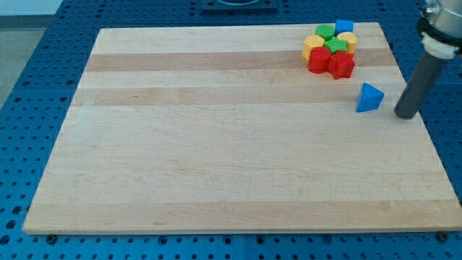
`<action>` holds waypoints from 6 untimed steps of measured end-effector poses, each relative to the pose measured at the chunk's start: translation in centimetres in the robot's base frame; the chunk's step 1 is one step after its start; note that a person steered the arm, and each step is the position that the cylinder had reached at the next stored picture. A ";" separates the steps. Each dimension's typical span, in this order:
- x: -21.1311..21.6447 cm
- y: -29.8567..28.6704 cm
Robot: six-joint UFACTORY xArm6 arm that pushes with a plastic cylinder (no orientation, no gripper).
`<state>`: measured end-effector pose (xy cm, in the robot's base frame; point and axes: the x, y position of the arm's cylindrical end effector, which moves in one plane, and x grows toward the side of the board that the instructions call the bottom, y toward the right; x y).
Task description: Point your arm to the right of the red star
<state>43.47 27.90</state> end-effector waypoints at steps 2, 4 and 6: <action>-4.8 2.0; -10.7 1.0; -12.7 -5.6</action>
